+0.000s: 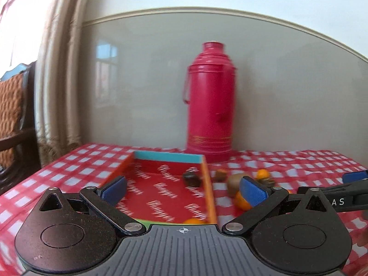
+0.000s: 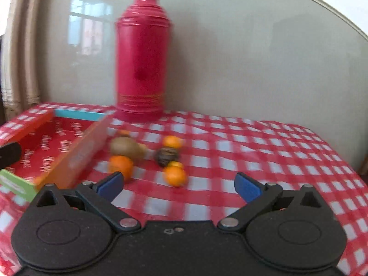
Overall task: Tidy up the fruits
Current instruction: 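Reach the left gripper to another orange and close on it, then carry the orange into the box and open the left gripper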
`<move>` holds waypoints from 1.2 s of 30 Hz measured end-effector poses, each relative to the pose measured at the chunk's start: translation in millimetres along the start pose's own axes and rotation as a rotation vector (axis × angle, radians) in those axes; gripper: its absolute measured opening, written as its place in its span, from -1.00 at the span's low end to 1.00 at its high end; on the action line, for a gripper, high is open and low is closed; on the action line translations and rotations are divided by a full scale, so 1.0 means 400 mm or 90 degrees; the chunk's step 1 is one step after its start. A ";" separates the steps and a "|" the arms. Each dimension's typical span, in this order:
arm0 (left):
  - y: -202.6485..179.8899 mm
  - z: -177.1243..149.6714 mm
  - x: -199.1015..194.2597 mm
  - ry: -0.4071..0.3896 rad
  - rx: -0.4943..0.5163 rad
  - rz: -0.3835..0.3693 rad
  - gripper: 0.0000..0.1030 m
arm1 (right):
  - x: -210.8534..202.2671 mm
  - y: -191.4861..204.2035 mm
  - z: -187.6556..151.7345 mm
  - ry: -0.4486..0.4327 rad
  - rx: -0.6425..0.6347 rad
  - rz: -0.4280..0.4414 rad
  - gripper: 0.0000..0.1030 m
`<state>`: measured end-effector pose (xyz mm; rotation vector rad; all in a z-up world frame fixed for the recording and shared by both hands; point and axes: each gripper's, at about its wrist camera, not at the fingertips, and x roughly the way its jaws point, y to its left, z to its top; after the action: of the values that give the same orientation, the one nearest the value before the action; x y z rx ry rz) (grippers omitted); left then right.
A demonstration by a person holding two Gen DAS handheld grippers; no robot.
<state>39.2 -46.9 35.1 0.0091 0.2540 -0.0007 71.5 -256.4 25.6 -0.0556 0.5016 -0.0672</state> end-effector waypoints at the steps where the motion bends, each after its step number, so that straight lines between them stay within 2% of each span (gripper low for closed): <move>1: -0.022 0.001 0.004 0.002 0.009 -0.007 1.00 | 0.002 -0.025 -0.002 0.010 0.012 -0.007 0.89; 3: -0.068 0.001 0.018 0.007 0.027 -0.014 1.00 | -0.002 -0.067 -0.009 0.014 0.035 -0.014 0.89; 9: -0.183 -0.003 0.052 0.015 0.053 -0.040 1.00 | -0.014 -0.157 -0.035 -0.003 0.052 -0.081 0.89; 17: -0.265 -0.011 0.143 0.062 0.038 -0.054 0.99 | 0.001 -0.274 -0.060 -0.019 0.115 -0.122 0.89; 18: -0.272 -0.013 0.156 0.068 0.038 -0.053 0.91 | 0.003 -0.287 -0.062 -0.020 0.120 -0.128 0.89; 19: -0.280 -0.016 0.173 0.078 0.042 -0.051 0.65 | 0.011 -0.298 -0.061 -0.018 0.125 -0.131 0.89; 21: -0.294 -0.023 0.215 0.109 0.041 -0.056 0.43 | 0.025 -0.314 -0.060 -0.019 0.136 -0.134 0.89; 25: -0.296 -0.041 0.271 0.146 0.032 -0.027 0.41 | 0.056 -0.327 -0.067 -0.008 0.148 -0.134 0.89; 31: -0.296 -0.061 0.334 0.196 0.014 -0.022 0.38 | 0.088 -0.322 -0.070 0.005 0.149 -0.127 0.87; 32: -0.295 -0.060 0.339 0.204 0.009 -0.028 0.34 | 0.092 -0.323 -0.071 0.007 0.149 -0.128 0.87; 34: -0.295 -0.061 0.348 0.217 0.008 -0.029 -0.16 | 0.098 -0.327 -0.070 0.012 0.155 -0.128 0.87; 36: -0.294 -0.060 0.349 0.220 0.012 -0.035 -0.19 | 0.097 -0.325 -0.067 0.010 0.159 -0.130 0.87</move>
<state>168.0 -164.1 -24.3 0.0204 0.5999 -0.0559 85.9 -389.9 -7.2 0.1391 0.4984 -0.3290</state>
